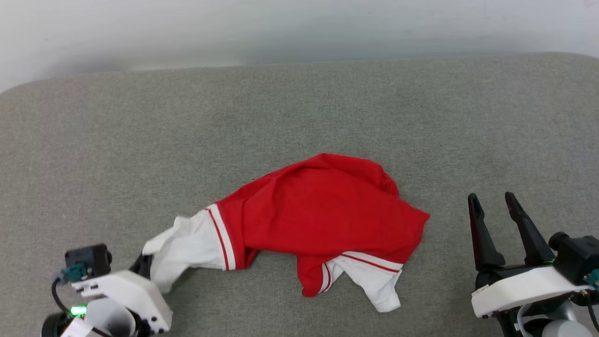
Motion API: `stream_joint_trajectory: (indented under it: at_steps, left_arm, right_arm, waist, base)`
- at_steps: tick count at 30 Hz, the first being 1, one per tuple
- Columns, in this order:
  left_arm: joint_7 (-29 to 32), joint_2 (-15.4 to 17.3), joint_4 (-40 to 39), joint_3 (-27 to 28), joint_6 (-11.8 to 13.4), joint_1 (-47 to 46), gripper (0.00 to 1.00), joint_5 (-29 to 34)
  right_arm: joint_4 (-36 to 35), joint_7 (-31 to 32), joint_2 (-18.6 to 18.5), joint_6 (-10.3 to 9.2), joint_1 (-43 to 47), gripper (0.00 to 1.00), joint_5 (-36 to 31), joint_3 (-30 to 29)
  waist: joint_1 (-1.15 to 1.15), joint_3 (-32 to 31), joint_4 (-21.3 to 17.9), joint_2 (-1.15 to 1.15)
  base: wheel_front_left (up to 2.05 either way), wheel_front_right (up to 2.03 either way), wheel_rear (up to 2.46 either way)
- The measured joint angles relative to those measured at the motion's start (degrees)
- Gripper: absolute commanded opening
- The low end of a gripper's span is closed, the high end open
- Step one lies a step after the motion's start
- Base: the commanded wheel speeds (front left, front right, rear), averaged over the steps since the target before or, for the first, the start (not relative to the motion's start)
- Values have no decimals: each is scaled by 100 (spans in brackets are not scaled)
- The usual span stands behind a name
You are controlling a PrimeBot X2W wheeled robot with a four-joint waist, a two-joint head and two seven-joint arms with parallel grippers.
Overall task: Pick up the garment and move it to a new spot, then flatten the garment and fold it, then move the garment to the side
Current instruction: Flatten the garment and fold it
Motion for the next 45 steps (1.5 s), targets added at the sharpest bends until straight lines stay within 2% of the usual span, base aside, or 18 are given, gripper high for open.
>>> stream_joint_trajectory:
  at_steps: [5,6,7,10,17,24,30,35,38,40,45]
  left_arm:
    - [-84,-164,331,55,-110,289,0,-259]
    - [-164,-213,355,71,-131,288,31,-269]
    - [-255,-259,380,69,-159,287,98,-263]
    - [-623,-339,430,125,-253,242,100,-215]
    - [-1603,-417,112,182,-179,98,100,394]
    - [-1783,-479,-612,40,-52,77,100,1251]
    - [-1792,-662,-1144,-137,-5,201,100,1713]
    - [-1801,-810,-1363,-267,16,308,100,1918]
    - [-1807,-858,-1429,-303,-23,305,100,1979]
    - [-1807,-882,-1439,-309,-42,291,100,2028]
    - [-1807,-1009,-1456,-277,-83,203,100,2101]
  right_arm:
    - [13,-25,0,0,-71,100,-2,13]
    - [13,-25,0,0,-76,100,-4,3]
    - [13,-25,0,0,-76,100,-11,-18]
    - [4,-8,0,0,-75,100,-53,-64]
    - [-52,109,0,0,27,100,-137,-112]
    - [-92,274,1,0,229,100,-135,-160]
    - [77,504,-1,0,342,100,67,-405]
    - [538,1329,-10,0,324,100,366,-581]
    - [766,2015,-182,0,24,100,586,-544]
    - [896,2512,-361,0,-220,100,754,-417]
    - [1006,3589,-806,0,-653,100,1072,315]
  waist:
    - [0,65,22,0]
    - [0,60,28,0]
    - [0,48,37,0]
    - [0,-22,61,0]
    - [0,-334,90,0]
    - [0,-628,74,0]
    - [0,-764,56,0]
    - [0,-751,133,0]
    - [0,-661,205,0]
    - [0,-589,268,0]
    - [0,-402,467,0]
  base:
    - [0,0,0]
    - [0,0,0]
    - [0,0,0]
    - [0,0,0]
    - [0,0,0]
    - [0,0,0]
    - [0,0,0]
    - [0,0,0]
    - [0,0,0]
    - [0,0,0]
    - [0,0,0]
